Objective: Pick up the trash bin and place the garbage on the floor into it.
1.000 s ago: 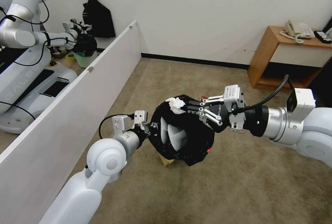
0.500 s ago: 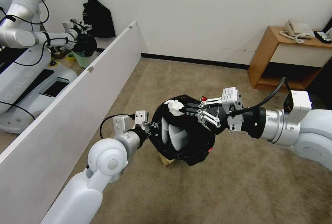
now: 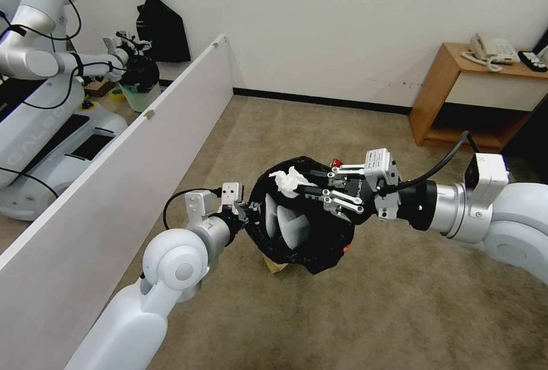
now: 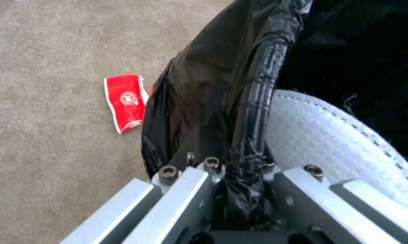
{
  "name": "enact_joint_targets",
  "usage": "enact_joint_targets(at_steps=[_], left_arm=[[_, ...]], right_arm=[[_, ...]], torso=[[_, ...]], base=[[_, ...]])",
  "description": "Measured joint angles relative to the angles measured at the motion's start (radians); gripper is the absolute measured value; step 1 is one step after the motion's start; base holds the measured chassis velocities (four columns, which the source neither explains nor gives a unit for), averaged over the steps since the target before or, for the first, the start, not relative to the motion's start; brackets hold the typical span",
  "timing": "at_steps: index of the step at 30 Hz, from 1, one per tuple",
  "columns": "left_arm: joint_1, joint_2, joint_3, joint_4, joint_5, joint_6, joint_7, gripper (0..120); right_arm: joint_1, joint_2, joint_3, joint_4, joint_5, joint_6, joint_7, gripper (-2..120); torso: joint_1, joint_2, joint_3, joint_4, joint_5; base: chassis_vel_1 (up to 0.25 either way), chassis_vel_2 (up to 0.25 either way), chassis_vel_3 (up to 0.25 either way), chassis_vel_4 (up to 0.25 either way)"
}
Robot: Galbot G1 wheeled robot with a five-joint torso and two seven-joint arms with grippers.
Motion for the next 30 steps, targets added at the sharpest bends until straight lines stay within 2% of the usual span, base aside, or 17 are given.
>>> enact_joint_targets(at_steps=[2, 4, 6, 7, 9, 11, 30], left_arm=[[0.001, 0.001, -0.001, -0.001, 0.0, 0.0, 0.0, 0], [0.002, 0.003, -0.003, -0.003, 0.0, 0.0, 0.002, 0], [0.002, 0.004, -0.004, -0.003, 0.0, 0.0, 0.003, 0], [0.003, 0.004, -0.006, -0.004, 0.0, 0.0, 0.003, 0], [0.004, 0.004, -0.008, -0.004, 0.0, 0.0, 0.003, 0], [0.007, 0.004, -0.011, -0.005, 0.0, 0.0, 0.005, 0], [0.019, -0.002, -0.019, -0.008, 0.006, 0.0, 0.017, 0]], right_arm=[[-0.001, -0.001, 0.001, -0.001, -0.002, 0.0, -0.005, 44], [-0.003, -0.002, 0.002, -0.001, -0.004, 0.001, -0.01, 55], [-0.003, -0.002, 0.002, -0.002, -0.004, 0.001, -0.01, 59], [-0.003, -0.001, 0.002, -0.004, -0.006, 0.001, -0.011, 65], [-0.003, -0.001, 0.001, -0.005, -0.007, 0.001, -0.011, 69], [-0.003, 0.002, -0.001, -0.007, -0.008, 0.002, -0.011, 79], [-0.004, 0.008, -0.01, -0.016, -0.016, 0.002, -0.009, 84]], torso=[[0.0, 0.0, 0.0, 0.0, 0.0], [0.0, 0.0, 0.0, 0.0, 0.0], [0.0, 0.0, 0.0, 0.0, 0.0], [0.0, 0.0, 0.0, 0.0, 0.0], [0.0, 0.0, 0.0, 0.0, 0.0], [0.0, 0.0, 0.0, 0.0, 0.0], [0.0, 0.0, 0.0, 0.0, 0.0]], base=[[0.0, 0.0, 0.0, 0.0], [0.0, 0.0, 0.0, 0.0], [0.0, 0.0, 0.0, 0.0], [0.0, 0.0, 0.0, 0.0], [0.0, 0.0, 0.0, 0.0], [0.0, 0.0, 0.0, 0.0], [0.0, 0.0, 0.0, 0.0]])
